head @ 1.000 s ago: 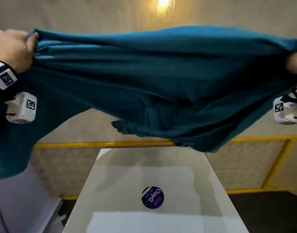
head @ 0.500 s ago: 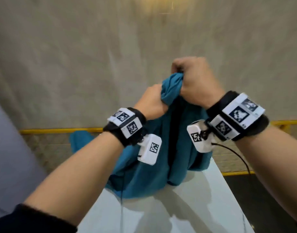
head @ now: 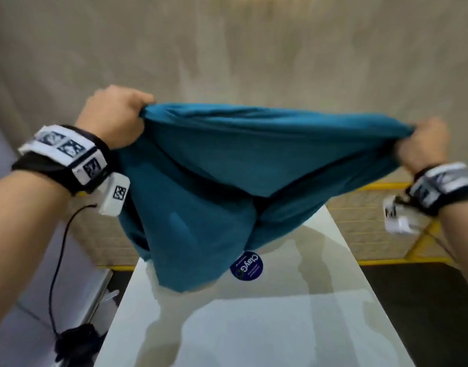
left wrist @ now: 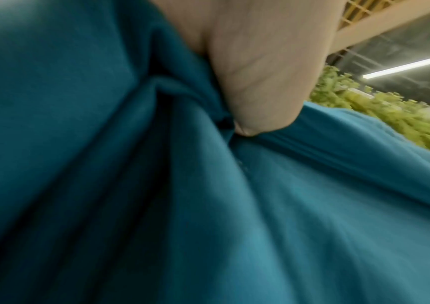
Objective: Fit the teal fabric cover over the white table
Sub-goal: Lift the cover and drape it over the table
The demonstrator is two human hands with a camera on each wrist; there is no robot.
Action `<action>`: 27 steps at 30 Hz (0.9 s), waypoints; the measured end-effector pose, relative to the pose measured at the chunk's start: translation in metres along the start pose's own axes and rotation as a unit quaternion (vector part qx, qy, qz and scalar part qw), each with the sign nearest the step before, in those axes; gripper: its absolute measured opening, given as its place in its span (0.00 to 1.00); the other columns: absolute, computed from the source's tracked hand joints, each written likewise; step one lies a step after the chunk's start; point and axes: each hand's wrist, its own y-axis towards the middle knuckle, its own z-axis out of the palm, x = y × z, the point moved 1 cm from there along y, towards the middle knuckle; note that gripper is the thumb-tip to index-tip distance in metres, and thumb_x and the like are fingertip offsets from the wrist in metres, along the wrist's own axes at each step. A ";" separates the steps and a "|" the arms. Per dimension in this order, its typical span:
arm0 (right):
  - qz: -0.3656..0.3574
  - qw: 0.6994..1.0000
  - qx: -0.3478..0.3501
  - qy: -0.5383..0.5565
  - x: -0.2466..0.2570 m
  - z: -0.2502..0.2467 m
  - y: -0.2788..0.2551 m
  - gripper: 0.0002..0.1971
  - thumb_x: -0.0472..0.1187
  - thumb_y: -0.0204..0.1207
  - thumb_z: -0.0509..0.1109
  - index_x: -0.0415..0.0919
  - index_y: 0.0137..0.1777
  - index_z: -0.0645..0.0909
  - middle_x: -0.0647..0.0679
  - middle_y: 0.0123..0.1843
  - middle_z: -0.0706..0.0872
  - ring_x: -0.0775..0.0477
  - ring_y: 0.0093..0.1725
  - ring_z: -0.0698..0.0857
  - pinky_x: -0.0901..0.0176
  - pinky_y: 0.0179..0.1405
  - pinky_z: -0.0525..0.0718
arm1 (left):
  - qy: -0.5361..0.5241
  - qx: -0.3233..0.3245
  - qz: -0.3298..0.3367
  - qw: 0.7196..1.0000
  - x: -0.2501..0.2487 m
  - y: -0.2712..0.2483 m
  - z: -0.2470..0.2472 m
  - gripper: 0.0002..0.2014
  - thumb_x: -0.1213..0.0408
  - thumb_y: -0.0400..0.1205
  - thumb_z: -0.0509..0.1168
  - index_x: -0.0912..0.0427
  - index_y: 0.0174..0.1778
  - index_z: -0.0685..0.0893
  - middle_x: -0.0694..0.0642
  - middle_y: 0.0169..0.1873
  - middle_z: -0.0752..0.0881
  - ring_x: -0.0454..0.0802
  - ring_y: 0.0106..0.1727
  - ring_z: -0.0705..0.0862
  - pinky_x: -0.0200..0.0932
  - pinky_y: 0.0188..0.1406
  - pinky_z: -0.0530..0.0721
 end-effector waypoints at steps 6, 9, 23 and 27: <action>0.059 0.751 0.227 0.617 0.077 -0.051 -0.037 0.11 0.44 0.72 0.67 0.48 0.38 0.93 0.52 0.39 0.93 0.54 0.39 0.91 0.58 0.38 0.89 | -0.048 -0.098 -0.087 0.990 0.055 0.013 -0.027 0.26 0.63 0.69 0.55 0.61 0.59 0.88 0.77 0.51 0.89 0.75 0.56 0.88 0.67 0.55 0.87; -0.134 0.799 0.560 0.175 0.079 0.006 -0.124 0.15 0.56 0.44 0.86 0.65 0.32 0.88 0.51 0.38 0.91 0.52 0.39 0.89 0.58 0.44 0.87 | -0.014 -0.030 -0.136 0.990 0.078 -0.008 -0.002 0.16 0.65 0.78 0.64 0.60 0.60 0.90 0.76 0.56 0.89 0.76 0.57 0.87 0.67 0.57 0.86; -0.015 0.821 0.570 0.030 -0.019 0.156 -0.239 0.73 0.61 0.31 0.87 0.40 0.80 0.57 0.42 0.69 0.82 0.44 0.68 0.82 0.51 0.69 0.78 | 0.040 0.516 0.027 0.855 0.016 -0.235 0.264 0.64 0.31 0.58 0.77 0.55 0.85 0.54 0.59 0.66 0.86 0.62 0.68 0.84 0.55 0.62 0.84; -0.056 0.805 0.573 -0.142 -0.012 0.223 -0.267 0.77 0.57 0.48 0.85 0.50 0.80 0.24 0.37 0.68 0.82 0.37 0.64 0.84 0.46 0.61 0.82 | 0.063 0.494 0.027 0.867 0.001 -0.219 0.312 0.69 0.48 0.67 0.81 0.54 0.88 0.34 0.64 0.72 0.77 0.66 0.66 0.85 0.59 0.63 0.84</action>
